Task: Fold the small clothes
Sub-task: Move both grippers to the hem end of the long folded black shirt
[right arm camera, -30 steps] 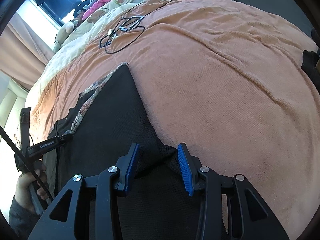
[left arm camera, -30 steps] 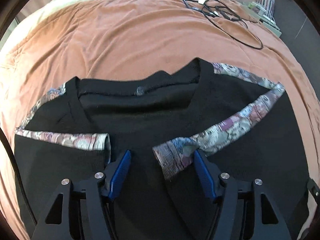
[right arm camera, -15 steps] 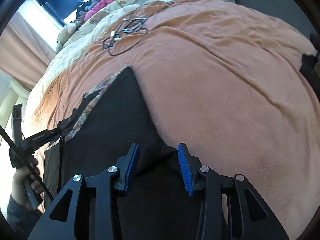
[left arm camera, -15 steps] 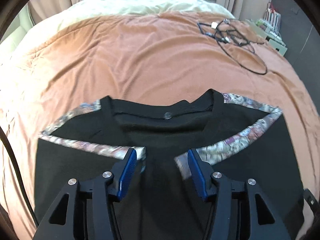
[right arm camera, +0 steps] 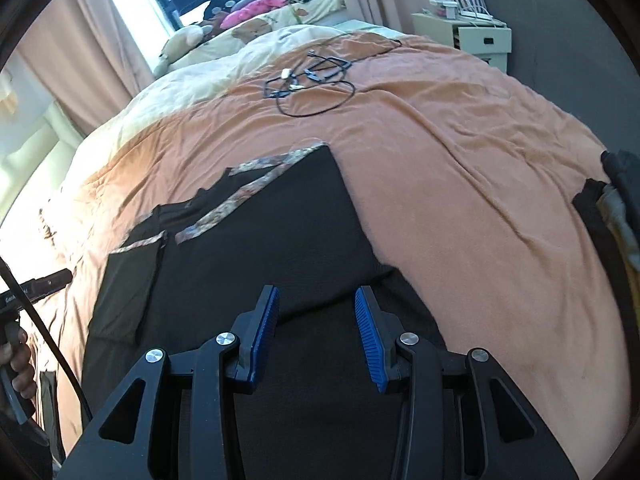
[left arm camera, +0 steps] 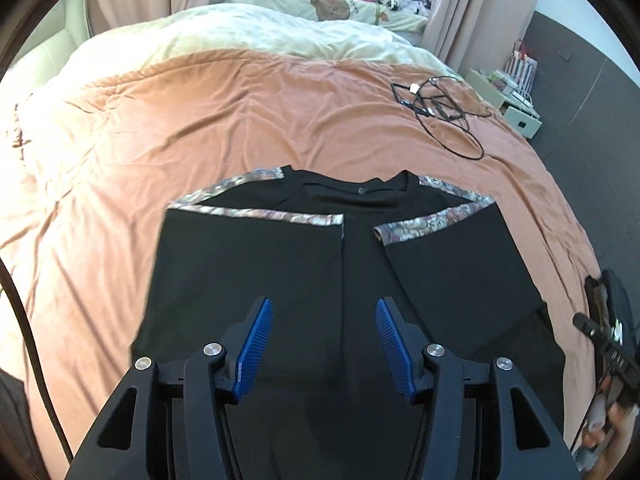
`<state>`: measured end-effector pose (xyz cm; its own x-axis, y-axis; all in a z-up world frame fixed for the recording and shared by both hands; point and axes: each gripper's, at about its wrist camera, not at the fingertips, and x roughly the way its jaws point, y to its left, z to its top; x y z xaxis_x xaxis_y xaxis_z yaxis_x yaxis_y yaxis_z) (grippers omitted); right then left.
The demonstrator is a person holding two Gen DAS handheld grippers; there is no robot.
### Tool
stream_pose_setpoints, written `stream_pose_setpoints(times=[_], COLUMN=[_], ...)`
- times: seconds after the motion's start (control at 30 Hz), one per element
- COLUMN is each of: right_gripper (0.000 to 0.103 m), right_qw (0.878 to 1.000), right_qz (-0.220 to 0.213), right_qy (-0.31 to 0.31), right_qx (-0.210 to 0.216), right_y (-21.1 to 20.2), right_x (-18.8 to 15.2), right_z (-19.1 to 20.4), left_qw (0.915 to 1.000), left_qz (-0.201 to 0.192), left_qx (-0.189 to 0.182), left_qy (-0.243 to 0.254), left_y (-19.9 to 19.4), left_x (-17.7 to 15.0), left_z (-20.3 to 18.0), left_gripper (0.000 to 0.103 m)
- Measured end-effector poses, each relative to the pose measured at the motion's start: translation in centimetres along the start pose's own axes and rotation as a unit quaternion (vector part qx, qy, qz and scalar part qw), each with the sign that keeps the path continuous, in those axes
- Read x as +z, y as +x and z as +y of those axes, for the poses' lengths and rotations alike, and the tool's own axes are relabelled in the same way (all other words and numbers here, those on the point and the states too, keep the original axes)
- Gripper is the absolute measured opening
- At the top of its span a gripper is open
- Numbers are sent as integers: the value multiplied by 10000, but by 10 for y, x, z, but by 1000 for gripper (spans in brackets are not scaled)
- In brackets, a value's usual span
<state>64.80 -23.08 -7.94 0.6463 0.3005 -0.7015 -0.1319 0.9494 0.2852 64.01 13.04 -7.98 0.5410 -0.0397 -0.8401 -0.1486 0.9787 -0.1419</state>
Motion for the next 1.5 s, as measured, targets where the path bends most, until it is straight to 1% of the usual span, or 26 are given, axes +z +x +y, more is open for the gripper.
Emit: stream_pose_setpoints(times=[0.03, 0.1, 0.17, 0.2, 0.23, 0.3, 0.37, 0.4, 0.43, 0.47, 0.53, 0.67, 0.8, 0.9, 1.0, 1.07, 1.13, 1.2, 1.27, 1.4, 1.5], right_gripper=[57, 68, 70, 75, 83, 85, 85, 85, 88, 90, 101, 103, 103, 103, 103, 103, 103, 103, 103, 103, 103], right_qw=[10000, 9997, 9997, 9995, 9992, 9984, 9978, 9973, 9966, 9959, 9949, 9914, 9885, 9889, 9899, 9889, 9858, 9845, 9856, 9862, 9850], right_qz=[-38, -83, -63, -58, -78, -106, -117, -163, -201, -222, -277, -378, -361, -341, -379, -462, -612, -712, -726, -727, -876], right_qy=[-56, -169, -242, -304, -366, -513, -583, -646, -723, -789, -879, -1086, -1314, -1291, -1227, -1267, -1399, -1478, -1434, -1416, -1366], right_qx=[-44, -148, -69, -83, -128, -214, -293, -316, -346, -379, -422, -620, -661, -657, -598, -617, -694, -611, -526, -462, -583], right_y=[-9, -24, -39, -46, -53, -69, -82, -91, -98, -104, -118, -140, -161, -183, -210, -230, -252, -269, -281, -293, -300], right_x=[-2, -5, -13, -16, -19, -28, -35, -40, -45, -50, -61, -82, -104, -118, -127, -130, -138, -147, -157, -182, -196], right_z=[4, 11, 19, 23, 27, 36, 42, 46, 51, 54, 60, 72, 84, 83, 77, 73, 68, 62, 50, 24, 7], left_qw=[10000, 9999, 9998, 9997, 9995, 9991, 9984, 9979, 9974, 9964, 9946, 9919, 9886, 9871, 9848, 9837, 9823, 9820, 9829, 9840, 9850], left_qz=[-18, -46, -112, -153, -239, -357, -511, -601, -686, -825, -1006, -1230, -1461, -1555, -1621, -1666, -1782, -1842, -1814, -1772, -1725], left_qx=[-23, -94, -159, -172, -181, -209, -249, -221, -195, -199, -235, -264, -281, -275, -486, -542, -459, -326, -221, -132, -94], left_qy=[-8, -52, -108, -122, -134, -119, -43, -46, -58, -85, -139, -195, -217, -270, -404, -404, -356, -256, -212, -107, -35], left_y=[-7, -21, -38, -43, -54, -68, -87, -95, -103, -113, -127, -153, -174, -186, -197, -204, -213, -220, -223, -226, -225], left_x=[-4, -13, -25, -29, -36, -47, -63, -70, -76, -84, -97, -125, -150, -172, -192, -206, -222, -237, -249, -274, -294], left_z=[3, 9, 16, 19, 22, 28, 34, 38, 41, 46, 54, 71, 86, 96, 105, 108, 110, 112, 114, 117, 120], left_gripper=[57, 57, 64, 66, 70, 78, 91, 95, 99, 101, 102, 103, 103, 103, 102, 102, 102, 102, 102, 102, 102])
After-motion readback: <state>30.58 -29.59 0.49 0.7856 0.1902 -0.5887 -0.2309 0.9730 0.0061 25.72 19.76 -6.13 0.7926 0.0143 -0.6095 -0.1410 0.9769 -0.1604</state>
